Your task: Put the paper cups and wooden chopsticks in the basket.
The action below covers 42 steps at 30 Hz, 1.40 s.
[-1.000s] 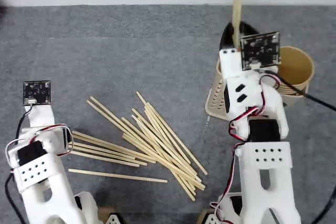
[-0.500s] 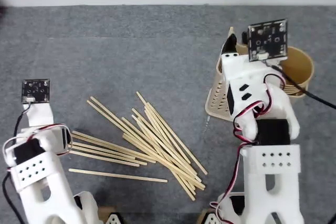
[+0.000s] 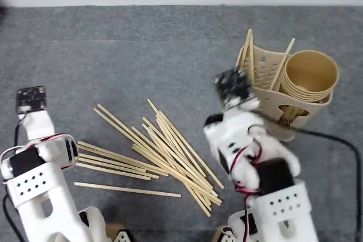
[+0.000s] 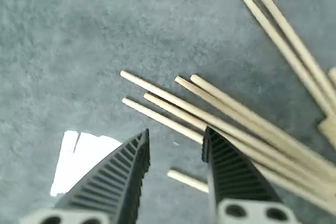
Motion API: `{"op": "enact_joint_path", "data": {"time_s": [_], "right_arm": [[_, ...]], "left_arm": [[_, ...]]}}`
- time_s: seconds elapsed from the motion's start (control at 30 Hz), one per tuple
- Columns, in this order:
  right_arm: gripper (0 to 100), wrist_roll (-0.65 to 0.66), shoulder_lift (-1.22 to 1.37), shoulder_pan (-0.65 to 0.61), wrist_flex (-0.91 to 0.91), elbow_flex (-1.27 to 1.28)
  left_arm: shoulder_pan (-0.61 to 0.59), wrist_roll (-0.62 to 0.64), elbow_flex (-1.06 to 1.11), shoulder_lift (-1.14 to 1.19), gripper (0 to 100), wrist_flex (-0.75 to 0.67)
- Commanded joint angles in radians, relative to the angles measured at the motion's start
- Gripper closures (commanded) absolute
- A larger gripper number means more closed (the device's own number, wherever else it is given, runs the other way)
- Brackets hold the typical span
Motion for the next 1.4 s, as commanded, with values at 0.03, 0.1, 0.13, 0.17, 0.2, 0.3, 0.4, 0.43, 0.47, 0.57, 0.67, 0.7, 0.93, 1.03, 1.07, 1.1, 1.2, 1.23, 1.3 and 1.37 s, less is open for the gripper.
{"op": "enact_joint_path", "data": {"time_s": [0.03,0.1,0.13,0.17,0.2,0.3,0.4,0.43,0.47,0.57,0.67,0.7,0.93,1.03,1.07,1.1,1.2,1.23,1.3,1.37], "right_arm": [[98.8,-0.009,-0.163,-0.012,-0.142,0.255],[98.8,-0.008,-0.232,-0.01,-0.168,0.341],[98.8,-0.008,-0.266,-0.01,-0.173,0.373],[98.8,-0.008,-0.297,-0.01,-0.174,0.4],[98.8,-0.008,-0.326,-0.008,-0.174,0.42],[98.5,-0.051,-0.406,0.012,-0.176,0.47],[98.4,-0.101,-0.456,0.044,-0.189,0.508],[98.4,-0.103,-0.475,0.054,-0.197,0.523],[98.4,-0.106,-0.492,0.062,-0.2,0.54],[98.4,-0.106,-0.526,0.065,-0.211,0.585],[98.4,-0.106,-0.558,0.067,-0.209,0.609],[98.4,-0.106,-0.568,0.068,-0.208,0.612],[98.4,-0.107,-0.598,0.07,-0.2,0.614],[98.3,-0.107,-0.598,0.07,-0.2,0.614],[98.3,-0.107,-0.598,0.07,-0.2,0.614],[98.3,-0.107,-0.598,0.07,-0.2,0.615],[98.3,-0.107,-0.599,0.07,-0.199,0.615],[98.3,-0.107,-0.601,0.07,-0.199,0.615],[98.3,-0.107,-0.602,0.07,-0.183,0.614],[98.3,-0.107,-0.604,0.07,-0.17,0.611]], "left_arm": [[0.126,0.084,-0.019,-0.028,83,-0.006],[0.219,0.129,-0.022,-0.028,83,-0.006],[0.262,0.161,-0.031,-0.026,83,-0.006],[0.296,0.184,-0.045,-0.026,83,-0.006],[0.324,0.206,-0.058,-0.026,83,-0.006],[0.387,0.247,-0.077,-0.025,83,-0.052],[0.431,0.296,-0.082,0.011,83,-0.117],[0.445,0.313,-0.088,0.044,83,-0.132],[0.456,0.325,-0.101,0.087,83,-0.144],[0.483,0.379,-0.163,0.265,83,-0.175],[0.486,0.445,-0.268,0.47,83,-0.184],[0.483,0.457,-0.305,0.537,83,-0.184],[0.479,0.497,-0.533,0.936,84,-0.181],[0.477,0.508,-0.593,1.036,84,-0.181],[0.477,0.508,-0.605,1.057,84,-0.181],[0.477,0.508,-0.619,1.076,84,-0.181],[0.477,0.508,-0.653,1.12,84,-0.18],[0.477,0.508,-0.661,1.129,84,-0.178],[0.479,0.511,-0.684,1.146,84,-0.157],[0.479,0.535,-0.708,1.165,84,-0.135]]}}
